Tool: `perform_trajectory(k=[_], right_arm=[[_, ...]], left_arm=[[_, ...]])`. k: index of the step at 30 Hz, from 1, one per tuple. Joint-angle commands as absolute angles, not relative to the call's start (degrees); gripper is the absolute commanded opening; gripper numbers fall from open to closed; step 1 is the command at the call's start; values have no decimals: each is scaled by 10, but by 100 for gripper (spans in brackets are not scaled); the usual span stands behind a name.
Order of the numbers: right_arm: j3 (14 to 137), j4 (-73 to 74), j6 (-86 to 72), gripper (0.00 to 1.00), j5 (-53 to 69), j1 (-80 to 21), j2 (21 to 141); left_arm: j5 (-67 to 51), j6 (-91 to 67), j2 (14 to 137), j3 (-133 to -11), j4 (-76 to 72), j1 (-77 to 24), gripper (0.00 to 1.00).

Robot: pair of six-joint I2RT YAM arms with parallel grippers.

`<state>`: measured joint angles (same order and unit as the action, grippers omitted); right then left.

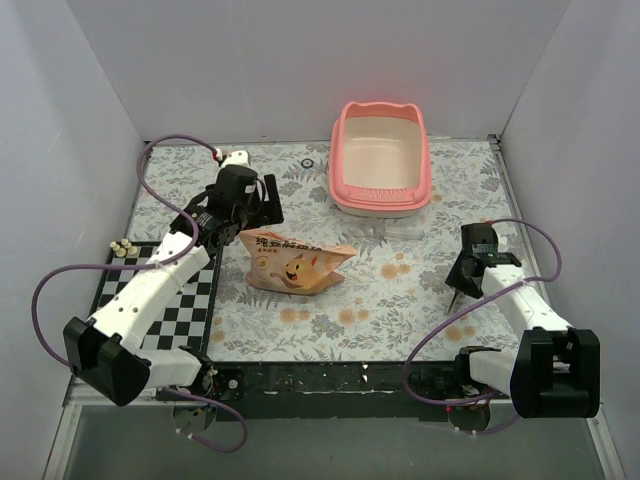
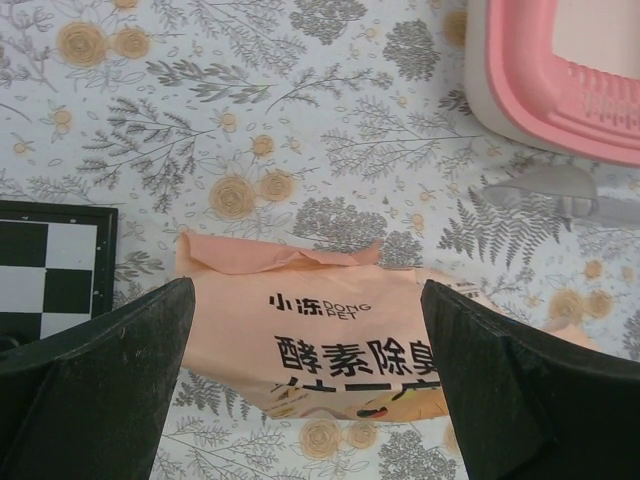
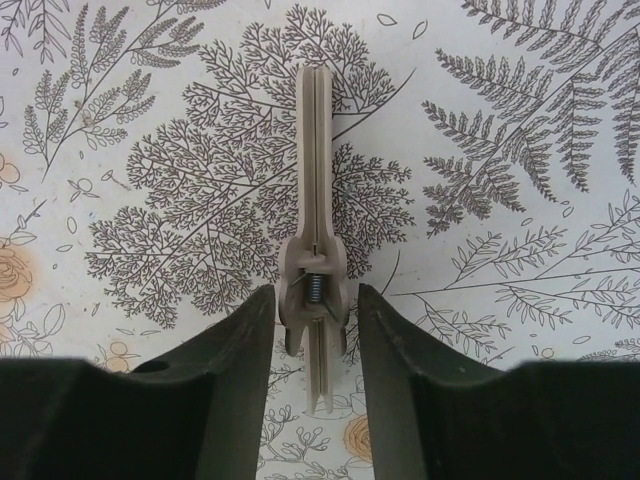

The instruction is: Fill the litter box with clean litter

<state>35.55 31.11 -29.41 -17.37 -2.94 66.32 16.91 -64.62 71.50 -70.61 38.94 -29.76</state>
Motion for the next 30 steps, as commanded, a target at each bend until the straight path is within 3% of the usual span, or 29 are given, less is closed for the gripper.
perform_trajectory(k=[1, 7, 13, 24, 30], right_arm=[[396, 301, -281, 48, -163, -25, 657], [466, 309, -251, 54, -115, -29, 640], [527, 314, -237, 57, -72, -45, 630], [586, 301, -230, 57, -71, -151, 643], [576, 286, -235, 56, -66, -184, 641]], left_arm=[[242, -654, 734, -752, 426, -299, 98], [279, -690, 800, -837, 547, -294, 98], [193, -729, 820, -871, 625, -246, 98], [-23, -793, 788, -761, 580, -180, 98], [-25, -799, 791, -751, 558, -166, 98]])
